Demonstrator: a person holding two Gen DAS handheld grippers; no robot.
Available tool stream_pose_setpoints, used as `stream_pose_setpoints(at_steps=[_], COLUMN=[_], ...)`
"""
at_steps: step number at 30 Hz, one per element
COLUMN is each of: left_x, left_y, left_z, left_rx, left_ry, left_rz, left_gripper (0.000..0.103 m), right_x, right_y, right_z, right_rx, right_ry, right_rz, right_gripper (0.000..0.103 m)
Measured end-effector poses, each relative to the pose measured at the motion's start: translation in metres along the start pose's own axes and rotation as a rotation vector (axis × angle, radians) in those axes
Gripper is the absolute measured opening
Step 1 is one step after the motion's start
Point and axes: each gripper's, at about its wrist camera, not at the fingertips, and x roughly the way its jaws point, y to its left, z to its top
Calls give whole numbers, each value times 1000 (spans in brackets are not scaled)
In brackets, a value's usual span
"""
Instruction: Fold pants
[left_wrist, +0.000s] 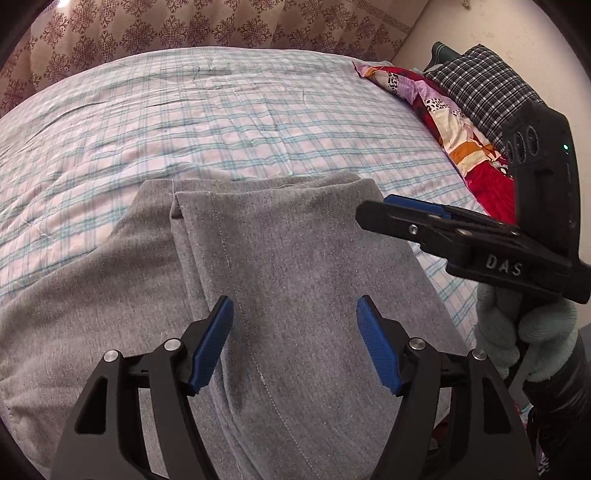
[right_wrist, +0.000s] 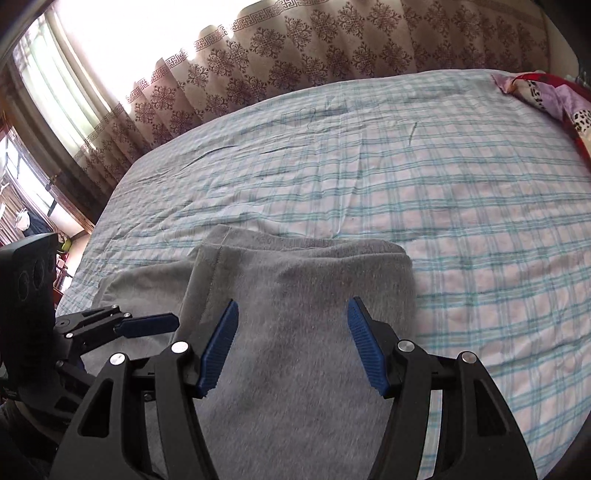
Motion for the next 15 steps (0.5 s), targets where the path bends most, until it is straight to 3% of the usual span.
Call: stream_pose_setpoints(at_steps=[8, 15], left_x=[29, 30], left_y=[15, 12], left_z=[-5, -5], left_rx=[-29, -1], left_ry=[47, 55], left_rz=[-5, -8], left_gripper=[71, 76], right_x=[39, 9], right_y=[-30, -35], right_z=[5, -3], right_rx=[72, 111], right_ry=[35, -6], right_rz=[-28, -10], right_gripper=[60, 59])
